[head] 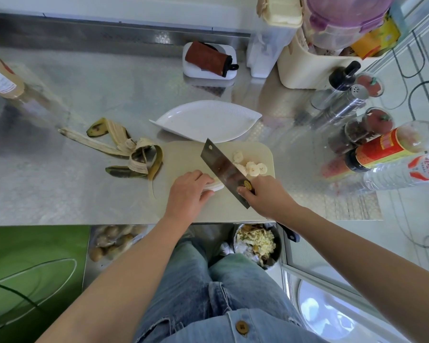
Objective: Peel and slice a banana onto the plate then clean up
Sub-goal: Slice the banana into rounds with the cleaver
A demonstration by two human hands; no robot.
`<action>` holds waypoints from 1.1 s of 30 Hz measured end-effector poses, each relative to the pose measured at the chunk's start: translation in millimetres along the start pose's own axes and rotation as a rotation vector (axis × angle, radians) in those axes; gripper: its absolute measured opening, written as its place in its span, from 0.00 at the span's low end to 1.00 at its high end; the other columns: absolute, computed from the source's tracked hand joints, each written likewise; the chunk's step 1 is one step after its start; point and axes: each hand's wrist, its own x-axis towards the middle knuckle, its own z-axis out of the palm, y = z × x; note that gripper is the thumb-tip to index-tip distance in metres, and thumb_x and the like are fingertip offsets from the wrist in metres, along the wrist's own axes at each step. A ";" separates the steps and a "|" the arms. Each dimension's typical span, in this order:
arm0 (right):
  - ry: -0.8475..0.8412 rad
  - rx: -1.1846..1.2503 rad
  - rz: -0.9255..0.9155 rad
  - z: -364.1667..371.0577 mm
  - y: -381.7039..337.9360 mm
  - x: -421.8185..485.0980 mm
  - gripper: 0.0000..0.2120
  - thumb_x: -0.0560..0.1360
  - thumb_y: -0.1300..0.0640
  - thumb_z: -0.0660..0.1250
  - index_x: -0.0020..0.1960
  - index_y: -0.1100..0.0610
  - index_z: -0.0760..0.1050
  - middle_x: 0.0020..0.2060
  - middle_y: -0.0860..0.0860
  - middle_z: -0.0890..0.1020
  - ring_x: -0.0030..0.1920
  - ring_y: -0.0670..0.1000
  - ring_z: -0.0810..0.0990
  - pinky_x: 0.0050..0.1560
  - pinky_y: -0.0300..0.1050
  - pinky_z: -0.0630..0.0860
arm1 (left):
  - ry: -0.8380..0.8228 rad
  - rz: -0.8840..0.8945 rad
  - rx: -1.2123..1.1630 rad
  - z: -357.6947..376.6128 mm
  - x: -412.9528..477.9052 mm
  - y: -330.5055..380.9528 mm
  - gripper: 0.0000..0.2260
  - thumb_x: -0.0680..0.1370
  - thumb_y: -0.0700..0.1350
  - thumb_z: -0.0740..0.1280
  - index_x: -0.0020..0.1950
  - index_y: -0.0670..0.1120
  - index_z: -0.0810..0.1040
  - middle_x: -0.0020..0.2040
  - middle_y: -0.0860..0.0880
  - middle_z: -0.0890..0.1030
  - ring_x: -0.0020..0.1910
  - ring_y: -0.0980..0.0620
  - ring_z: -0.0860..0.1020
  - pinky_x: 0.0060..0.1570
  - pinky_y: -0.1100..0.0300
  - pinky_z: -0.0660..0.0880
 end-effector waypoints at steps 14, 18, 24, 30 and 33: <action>0.017 0.014 -0.006 1.8 -2.2 0.3 0.21 0.80 0.49 0.59 0.29 0.53 0.63 0.26 0.51 0.71 0.29 0.52 0.70 0.30 0.45 0.63 | 0.008 0.012 0.016 -0.2 1.6 -2.0 0.14 0.66 0.45 0.78 0.49 0.45 0.81 0.45 0.47 0.81 0.40 0.48 0.79 0.36 0.59 0.75; 0.015 0.019 -0.008 -0.6 -0.6 -0.3 0.21 0.80 0.49 0.59 0.30 0.54 0.63 0.26 0.51 0.70 0.27 0.49 0.69 0.28 0.43 0.61 | 0.011 0.006 0.013 -0.9 2.3 -2.3 0.14 0.66 0.45 0.79 0.49 0.45 0.81 0.44 0.47 0.81 0.40 0.48 0.79 0.35 0.58 0.77; -0.007 0.001 -0.014 -4.9 -0.4 0.0 0.22 0.80 0.50 0.59 0.29 0.56 0.62 0.25 0.52 0.68 0.26 0.49 0.66 0.27 0.42 0.59 | 0.010 0.006 0.014 -0.6 3.2 -2.3 0.14 0.66 0.45 0.79 0.48 0.45 0.81 0.44 0.47 0.81 0.40 0.48 0.79 0.34 0.56 0.78; -0.015 -0.038 -0.027 -6.7 -0.1 0.7 0.22 0.80 0.50 0.58 0.29 0.55 0.63 0.25 0.51 0.69 0.26 0.49 0.67 0.27 0.42 0.59 | 0.008 0.000 0.014 0.1 3.8 -2.5 0.14 0.66 0.46 0.78 0.48 0.45 0.81 0.44 0.47 0.81 0.40 0.48 0.78 0.34 0.57 0.78; -0.010 -0.040 -0.027 -7.1 -0.8 0.6 0.22 0.81 0.50 0.58 0.29 0.54 0.63 0.25 0.51 0.69 0.26 0.48 0.67 0.27 0.41 0.58 | 0.008 0.002 0.016 0.0 3.7 -3.0 0.14 0.66 0.46 0.79 0.48 0.46 0.81 0.44 0.48 0.81 0.40 0.49 0.78 0.34 0.57 0.78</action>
